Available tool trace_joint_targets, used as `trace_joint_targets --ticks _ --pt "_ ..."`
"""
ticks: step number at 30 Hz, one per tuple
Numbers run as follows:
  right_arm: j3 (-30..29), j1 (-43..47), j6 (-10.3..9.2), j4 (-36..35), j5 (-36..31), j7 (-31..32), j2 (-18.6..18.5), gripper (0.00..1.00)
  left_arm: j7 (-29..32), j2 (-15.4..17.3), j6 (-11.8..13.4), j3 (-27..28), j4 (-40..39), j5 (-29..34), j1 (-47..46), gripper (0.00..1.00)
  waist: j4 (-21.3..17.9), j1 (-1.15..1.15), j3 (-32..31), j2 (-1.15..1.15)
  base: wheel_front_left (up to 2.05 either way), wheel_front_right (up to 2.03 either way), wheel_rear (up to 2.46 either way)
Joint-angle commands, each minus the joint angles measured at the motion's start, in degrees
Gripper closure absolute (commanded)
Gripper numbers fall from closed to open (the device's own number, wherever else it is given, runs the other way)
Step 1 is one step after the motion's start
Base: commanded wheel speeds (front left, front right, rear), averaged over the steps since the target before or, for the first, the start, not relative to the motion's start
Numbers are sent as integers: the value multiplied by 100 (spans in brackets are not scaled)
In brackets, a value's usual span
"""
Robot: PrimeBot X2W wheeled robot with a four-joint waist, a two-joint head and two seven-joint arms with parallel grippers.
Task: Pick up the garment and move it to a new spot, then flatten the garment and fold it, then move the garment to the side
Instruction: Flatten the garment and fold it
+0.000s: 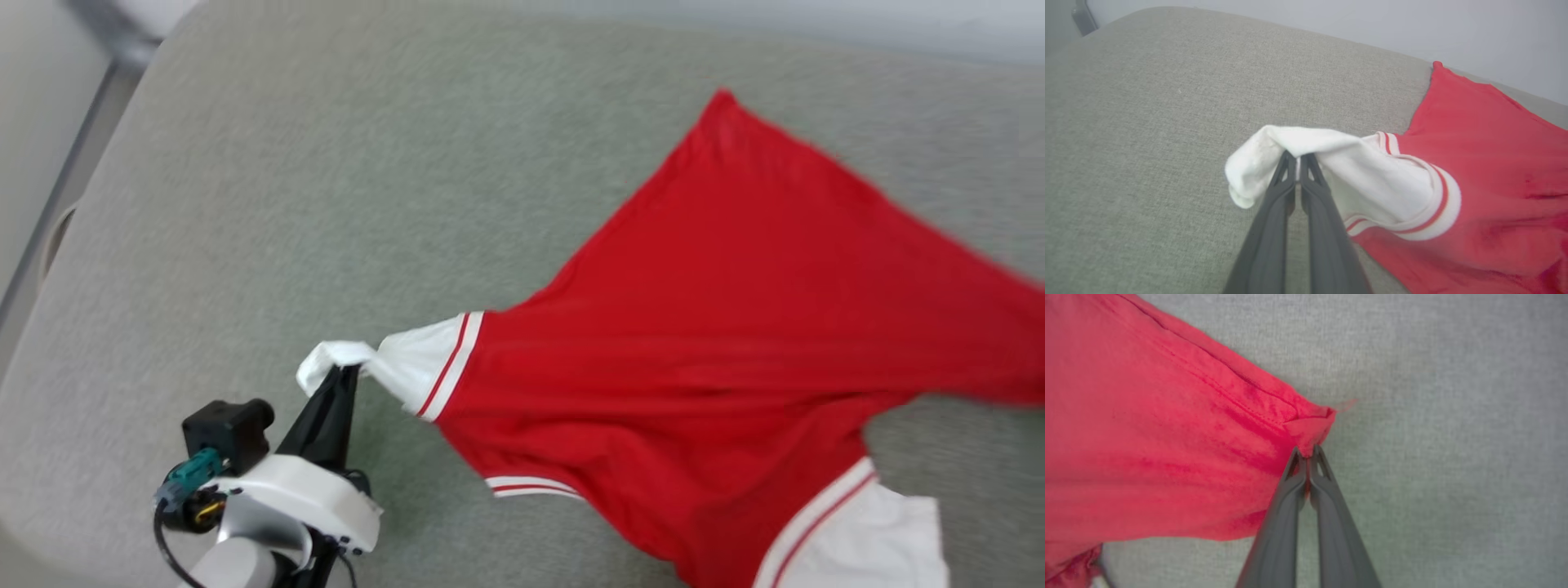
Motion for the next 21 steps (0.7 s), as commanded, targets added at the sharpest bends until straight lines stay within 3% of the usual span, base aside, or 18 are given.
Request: trace_joint_targets --ticks 1,7,13,16,20,21 --pt "-38 243 -9 -138 23 -48 56 100 21 56 41 32 4 -7 78 100 -392 0 -378 0 0 0 0" --pt "-387 1777 -10 -1121 83 -223 763 100 164 238 166 145 -40 -148 388 100 -877 0 -726 0 0 0 0" --pt "-662 3158 -9 -1702 -2 -531 1707 100 333 344 261 177 -26 -255 624 100 -1209 0 -949 0 0 0 0" --pt "-616 3647 -10 -1710 71 -686 1999 100 385 393 301 202 -22 -305 741 100 -1354 0 -1053 0 0 0 0" --pt "-522 3999 -9 -1360 284 -901 2117 100 447 421 345 213 -52 -376 866 100 -1452 0 -1173 0 0 0 0" --pt "-472 3984 -9 -1258 445 -1032 2115 93 453 422 360 220 -63 -391 893 100 -1475 0 -1199 0 0 0 0"
